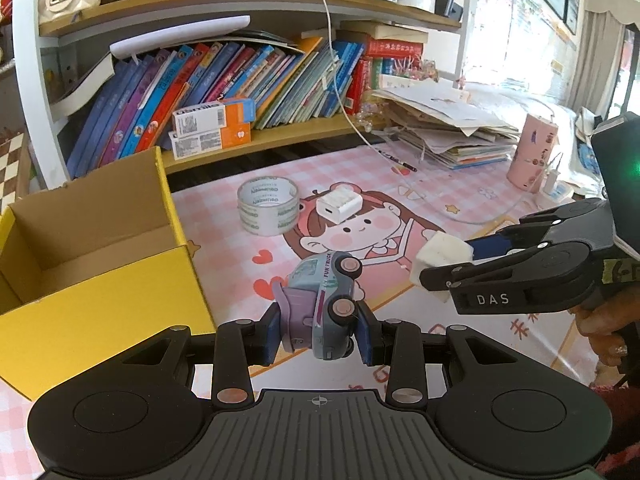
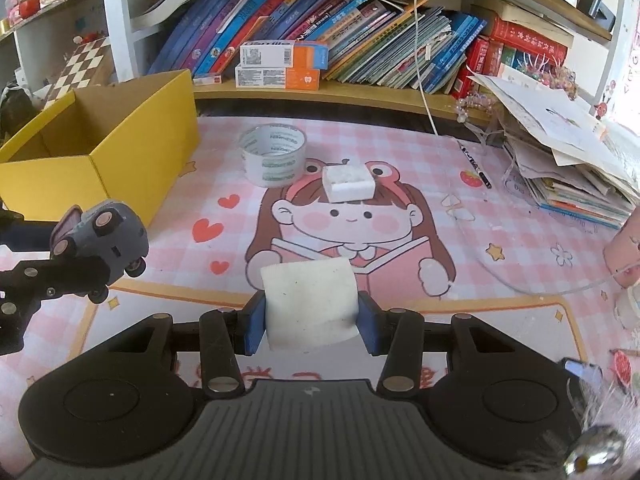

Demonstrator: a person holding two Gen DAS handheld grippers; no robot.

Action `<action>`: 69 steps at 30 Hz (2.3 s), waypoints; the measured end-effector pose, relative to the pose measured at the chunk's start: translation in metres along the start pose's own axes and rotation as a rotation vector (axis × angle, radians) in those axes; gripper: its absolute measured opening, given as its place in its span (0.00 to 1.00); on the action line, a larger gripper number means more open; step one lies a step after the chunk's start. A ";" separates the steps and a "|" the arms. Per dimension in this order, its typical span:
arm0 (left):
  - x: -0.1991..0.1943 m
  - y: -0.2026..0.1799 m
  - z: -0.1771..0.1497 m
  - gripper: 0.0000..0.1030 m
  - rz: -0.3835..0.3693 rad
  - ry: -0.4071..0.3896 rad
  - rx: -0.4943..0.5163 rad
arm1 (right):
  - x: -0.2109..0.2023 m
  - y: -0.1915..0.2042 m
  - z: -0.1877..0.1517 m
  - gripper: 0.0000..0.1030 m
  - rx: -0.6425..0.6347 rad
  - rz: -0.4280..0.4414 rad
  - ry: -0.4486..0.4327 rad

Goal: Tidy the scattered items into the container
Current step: 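Lift and carry the toy car and foam cube over the yellow box with both tools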

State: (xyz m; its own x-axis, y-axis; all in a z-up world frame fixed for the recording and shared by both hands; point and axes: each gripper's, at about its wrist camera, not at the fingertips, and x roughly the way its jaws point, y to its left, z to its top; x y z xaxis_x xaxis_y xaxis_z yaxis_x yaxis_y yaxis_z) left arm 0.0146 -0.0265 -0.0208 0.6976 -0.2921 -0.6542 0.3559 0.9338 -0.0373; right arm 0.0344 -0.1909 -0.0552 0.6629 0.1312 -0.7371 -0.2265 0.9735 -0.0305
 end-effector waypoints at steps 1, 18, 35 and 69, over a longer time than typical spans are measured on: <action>-0.002 0.002 -0.001 0.34 -0.005 -0.002 0.004 | -0.001 0.004 0.000 0.43 0.003 -0.005 0.000; -0.029 0.028 -0.009 0.34 -0.076 -0.060 0.066 | -0.016 0.049 -0.003 0.43 0.022 -0.061 -0.022; -0.058 0.051 -0.014 0.34 -0.075 -0.126 0.075 | -0.025 0.082 0.005 0.43 0.003 -0.068 -0.072; -0.088 0.107 -0.017 0.34 -0.002 -0.202 -0.054 | -0.032 0.115 0.022 0.43 -0.074 -0.043 -0.115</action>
State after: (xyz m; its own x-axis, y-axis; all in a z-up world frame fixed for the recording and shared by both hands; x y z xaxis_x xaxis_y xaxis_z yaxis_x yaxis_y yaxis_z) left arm -0.0195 0.1027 0.0198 0.8094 -0.3243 -0.4896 0.3270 0.9414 -0.0828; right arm 0.0028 -0.0787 -0.0201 0.7498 0.1144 -0.6517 -0.2454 0.9628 -0.1132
